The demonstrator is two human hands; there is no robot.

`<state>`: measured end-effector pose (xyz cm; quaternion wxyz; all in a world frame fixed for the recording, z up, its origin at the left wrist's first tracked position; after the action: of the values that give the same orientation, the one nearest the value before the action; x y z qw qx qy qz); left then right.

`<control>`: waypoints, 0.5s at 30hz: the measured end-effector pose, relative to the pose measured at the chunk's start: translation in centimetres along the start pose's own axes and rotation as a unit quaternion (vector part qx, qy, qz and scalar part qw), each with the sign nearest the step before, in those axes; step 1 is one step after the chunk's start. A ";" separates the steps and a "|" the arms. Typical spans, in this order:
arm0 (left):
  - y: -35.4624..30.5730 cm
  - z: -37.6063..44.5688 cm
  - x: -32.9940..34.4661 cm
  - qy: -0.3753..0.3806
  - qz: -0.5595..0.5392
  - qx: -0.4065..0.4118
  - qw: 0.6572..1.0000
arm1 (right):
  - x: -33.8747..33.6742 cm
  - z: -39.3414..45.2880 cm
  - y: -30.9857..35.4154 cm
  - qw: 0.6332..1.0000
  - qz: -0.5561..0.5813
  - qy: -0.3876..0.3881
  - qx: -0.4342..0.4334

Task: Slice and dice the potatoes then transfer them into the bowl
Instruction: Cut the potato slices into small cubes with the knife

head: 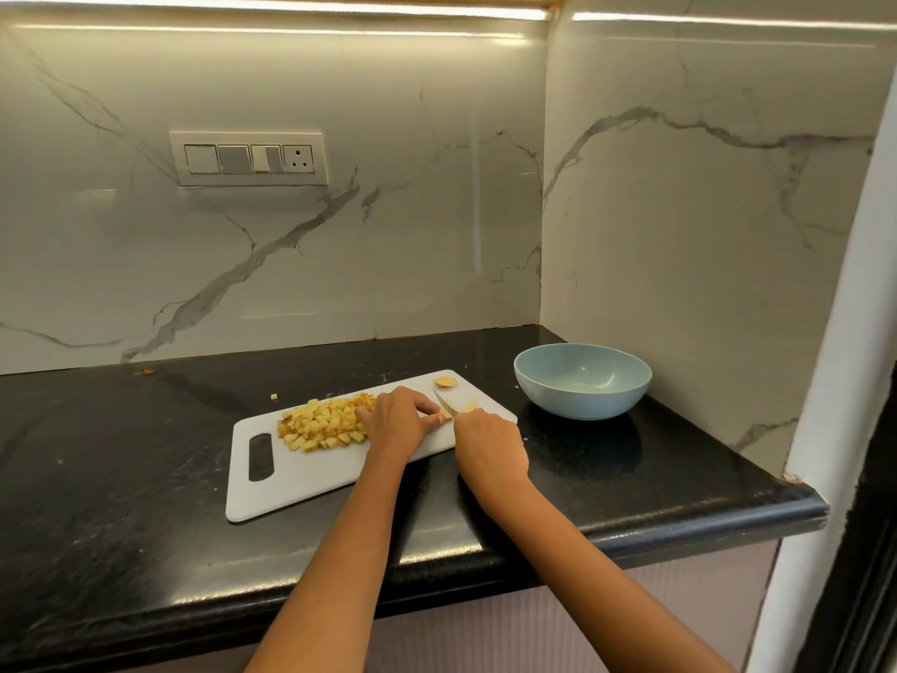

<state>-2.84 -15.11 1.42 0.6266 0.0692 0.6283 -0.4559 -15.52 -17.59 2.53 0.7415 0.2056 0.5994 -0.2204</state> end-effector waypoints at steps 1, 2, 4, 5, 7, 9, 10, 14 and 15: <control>0.0 0.0 0.1 0.001 -0.003 0.002 1.000 | 0.0 -0.1 -0.1 1.000 0.011 0.005 0.009; 0.0 0.1 0.1 -0.004 -0.009 0.004 1.000 | 0.0 -0.2 -0.3 0.999 0.024 0.008 0.020; 0.0 0.1 0.0 -0.023 -0.020 0.000 1.000 | 0.0 -0.5 -0.6 0.998 0.044 0.009 0.034; 0.0 0.2 -0.1 -0.034 -0.022 -0.005 0.999 | 0.0 -0.6 -0.7 0.998 0.051 0.009 0.036; 0.1 0.3 -0.2 -0.043 -0.021 -0.011 0.999 | -0.1 -0.8 -0.5 0.998 0.054 0.012 0.029; 0.1 0.3 -0.2 -0.043 -0.016 -0.011 0.999 | -0.2 -0.8 -0.3 0.999 0.043 0.014 0.019; 0.1 0.3 -0.2 -0.041 -0.011 -0.008 0.999 | -0.2 -0.8 -0.3 0.999 0.037 0.014 0.015; -0.2 0.2 -0.2 -0.031 0.000 0.009 0.999 | 0.1 -0.6 -0.3 1.000 0.014 0.006 0.009; -0.2 0.1 -0.2 -0.031 0.003 0.012 0.999 | 0.1 -0.6 -0.3 1.000 0.011 0.003 0.006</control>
<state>-2.87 -15.23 1.72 0.6458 0.0644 0.6030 -0.4639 -16.20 -17.49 2.33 0.7407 0.2175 0.5981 -0.2153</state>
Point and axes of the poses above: each hand's wrist, its own z-axis towards the middle knuckle, its own x-axis out of the palm, y = z × x, the point moved 1 cm from there along z, towards the middle knuckle, and after that the axes turned 9 degrees about y, right-handed, at the moved point
